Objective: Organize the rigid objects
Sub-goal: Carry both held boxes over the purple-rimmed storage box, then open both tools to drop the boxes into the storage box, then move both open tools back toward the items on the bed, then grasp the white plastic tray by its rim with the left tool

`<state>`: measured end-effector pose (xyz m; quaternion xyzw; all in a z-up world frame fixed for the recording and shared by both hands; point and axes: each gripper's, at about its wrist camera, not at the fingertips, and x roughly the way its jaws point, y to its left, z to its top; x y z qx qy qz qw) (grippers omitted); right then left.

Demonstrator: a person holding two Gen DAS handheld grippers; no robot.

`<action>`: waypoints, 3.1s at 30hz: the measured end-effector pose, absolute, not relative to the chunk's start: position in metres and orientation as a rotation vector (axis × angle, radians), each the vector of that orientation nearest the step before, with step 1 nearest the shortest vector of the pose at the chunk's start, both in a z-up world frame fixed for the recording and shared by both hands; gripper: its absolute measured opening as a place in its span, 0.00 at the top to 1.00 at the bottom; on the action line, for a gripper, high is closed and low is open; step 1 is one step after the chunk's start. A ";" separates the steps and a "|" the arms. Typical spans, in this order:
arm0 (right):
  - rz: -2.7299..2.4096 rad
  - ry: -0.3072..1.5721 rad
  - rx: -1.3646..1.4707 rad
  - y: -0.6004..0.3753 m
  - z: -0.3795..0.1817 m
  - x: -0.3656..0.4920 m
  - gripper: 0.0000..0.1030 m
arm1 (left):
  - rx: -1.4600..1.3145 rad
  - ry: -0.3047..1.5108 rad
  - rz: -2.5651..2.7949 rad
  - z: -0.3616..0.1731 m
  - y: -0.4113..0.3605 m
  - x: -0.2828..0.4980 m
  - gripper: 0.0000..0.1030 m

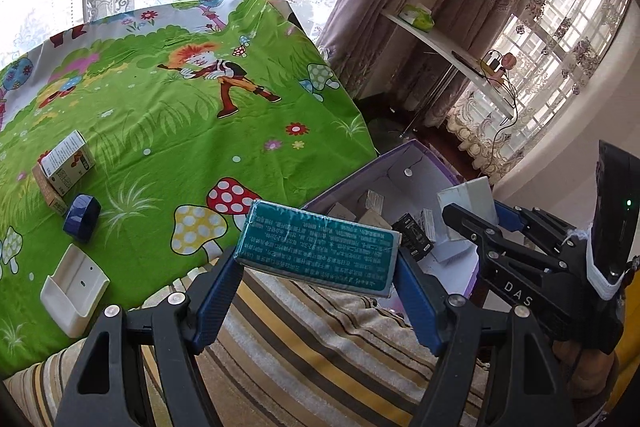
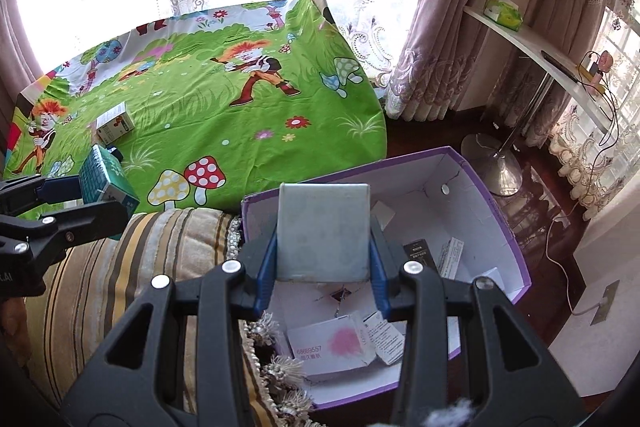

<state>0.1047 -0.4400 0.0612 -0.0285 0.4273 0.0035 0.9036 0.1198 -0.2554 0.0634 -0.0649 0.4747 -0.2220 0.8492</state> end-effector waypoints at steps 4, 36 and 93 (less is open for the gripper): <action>-0.031 0.884 -0.023 -0.461 0.063 0.104 0.57 | -0.121 1.005 -0.519 0.063 -0.276 0.116 0.26; -0.114 0.842 0.018 -0.493 0.075 0.095 0.34 | -0.114 0.972 -0.629 0.077 -0.311 0.112 0.24; 0.303 0.893 -0.218 -0.311 0.054 0.147 0.34 | -0.501 1.227 0.120 -0.020 -0.048 0.133 0.24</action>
